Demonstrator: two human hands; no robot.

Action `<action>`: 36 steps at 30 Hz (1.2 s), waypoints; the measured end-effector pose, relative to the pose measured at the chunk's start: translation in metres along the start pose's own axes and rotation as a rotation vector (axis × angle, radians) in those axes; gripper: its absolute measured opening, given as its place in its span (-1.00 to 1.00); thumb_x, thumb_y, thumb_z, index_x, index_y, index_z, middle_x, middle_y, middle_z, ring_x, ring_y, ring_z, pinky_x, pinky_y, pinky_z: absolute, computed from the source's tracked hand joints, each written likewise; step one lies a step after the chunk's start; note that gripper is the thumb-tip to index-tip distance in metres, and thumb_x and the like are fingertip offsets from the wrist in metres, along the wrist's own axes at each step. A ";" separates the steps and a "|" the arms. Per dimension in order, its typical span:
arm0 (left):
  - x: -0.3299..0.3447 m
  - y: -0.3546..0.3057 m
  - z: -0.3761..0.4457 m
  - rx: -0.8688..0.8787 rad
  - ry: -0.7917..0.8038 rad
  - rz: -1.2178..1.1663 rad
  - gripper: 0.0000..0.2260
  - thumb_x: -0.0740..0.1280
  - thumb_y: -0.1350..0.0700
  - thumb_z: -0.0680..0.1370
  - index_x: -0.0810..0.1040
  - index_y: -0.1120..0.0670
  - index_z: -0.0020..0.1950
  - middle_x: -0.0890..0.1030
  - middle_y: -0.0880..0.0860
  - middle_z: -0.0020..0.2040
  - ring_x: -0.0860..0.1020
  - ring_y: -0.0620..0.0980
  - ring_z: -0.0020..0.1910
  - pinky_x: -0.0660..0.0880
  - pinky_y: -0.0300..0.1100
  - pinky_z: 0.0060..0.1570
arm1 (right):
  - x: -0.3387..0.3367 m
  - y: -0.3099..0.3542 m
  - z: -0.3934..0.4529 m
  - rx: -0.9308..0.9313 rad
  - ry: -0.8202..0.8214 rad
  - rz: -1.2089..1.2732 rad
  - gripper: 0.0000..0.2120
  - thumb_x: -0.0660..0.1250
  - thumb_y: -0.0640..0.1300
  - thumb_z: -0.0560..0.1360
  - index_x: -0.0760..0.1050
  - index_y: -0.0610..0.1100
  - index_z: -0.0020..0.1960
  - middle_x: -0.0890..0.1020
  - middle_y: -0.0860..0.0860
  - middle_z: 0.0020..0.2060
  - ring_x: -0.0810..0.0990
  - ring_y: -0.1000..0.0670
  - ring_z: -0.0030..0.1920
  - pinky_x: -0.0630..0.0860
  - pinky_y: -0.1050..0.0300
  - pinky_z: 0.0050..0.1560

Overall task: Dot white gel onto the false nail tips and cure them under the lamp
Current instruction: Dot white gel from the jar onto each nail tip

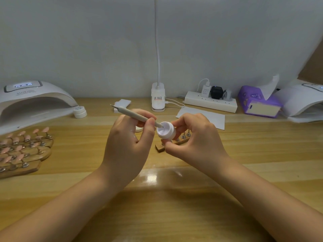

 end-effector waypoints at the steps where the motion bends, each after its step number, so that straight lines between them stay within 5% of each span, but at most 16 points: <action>1: 0.000 0.000 0.000 0.001 0.001 -0.001 -0.94 0.22 0.01 0.56 0.46 -0.16 -0.05 0.59 -0.07 -0.13 0.58 -0.02 -0.07 0.54 0.01 -0.12 | 0.000 0.000 0.000 -0.001 0.001 -0.001 -0.69 0.56 0.00 0.27 0.53 -0.05 -0.10 0.43 0.28 -0.31 0.41 0.13 -0.18 0.33 0.32 -0.22; 5: -0.002 -0.003 0.000 -0.010 -0.018 -0.026 -0.94 0.23 0.01 0.56 0.47 -0.15 -0.06 0.60 -0.06 -0.14 0.59 -0.04 -0.09 0.55 -0.03 -0.12 | 0.001 -0.001 0.000 0.005 0.004 0.002 -0.70 0.55 0.00 0.28 0.52 -0.05 -0.10 0.44 0.29 -0.33 0.41 0.13 -0.17 0.32 0.33 -0.20; 12: -0.012 0.009 0.005 -0.227 -0.135 -0.327 -0.87 0.26 0.00 0.59 0.56 -0.04 -0.12 0.64 -0.09 -0.27 0.62 -0.16 -0.19 0.48 -0.42 -0.17 | 0.000 -0.001 0.000 0.009 0.012 0.010 -0.70 0.56 0.01 0.26 0.50 -0.04 -0.14 0.42 0.29 -0.32 0.40 0.14 -0.19 0.32 0.31 -0.21; 17: -0.011 0.025 0.004 -0.443 -0.160 -0.470 -0.80 0.28 -0.05 0.59 0.59 -0.01 -0.15 0.61 -0.08 -0.33 0.57 -0.17 -0.26 0.45 -0.25 -0.12 | -0.002 -0.001 0.000 0.023 0.003 0.036 -0.70 0.57 0.01 0.25 0.48 -0.03 -0.18 0.44 0.28 -0.34 0.42 0.17 -0.17 0.27 0.38 -0.23; 20: -0.007 0.030 0.003 -0.510 -0.152 -0.526 -0.80 0.28 -0.06 0.58 0.58 -0.02 -0.18 0.59 -0.09 -0.35 0.56 -0.17 -0.29 0.48 -0.31 -0.22 | -0.004 -0.001 0.000 0.034 -0.014 0.053 -0.70 0.58 0.00 0.25 0.50 -0.06 -0.18 0.48 0.26 -0.35 0.44 0.14 -0.17 0.30 0.37 -0.23; 28: 0.003 0.040 -0.002 -0.650 -0.078 -0.575 -0.71 0.30 -0.10 0.56 0.64 -0.06 -0.31 0.60 -0.08 -0.36 0.56 -0.13 -0.29 0.40 -0.12 -0.13 | -0.007 0.001 0.001 0.047 -0.025 0.117 -0.69 0.58 0.01 0.25 0.53 -0.09 -0.16 0.55 0.21 -0.32 0.50 0.05 -0.16 0.46 0.06 -0.15; 36: 0.006 0.046 -0.004 -0.749 -0.083 -0.621 -0.66 0.31 -0.08 0.57 0.67 -0.09 -0.37 0.59 -0.10 -0.38 0.56 -0.16 -0.36 0.40 -0.15 -0.19 | -0.012 0.005 0.000 0.018 -0.080 0.157 -0.69 0.59 -0.04 0.26 0.54 -0.13 -0.15 0.60 0.11 -0.30 0.53 -0.03 -0.16 0.48 -0.07 -0.12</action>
Point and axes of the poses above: each hand's wrist, its own z-axis towards the middle knuckle, its own x-axis out of the palm, y = z × x, the point moved 7 cm from there along z, towards the middle knuckle
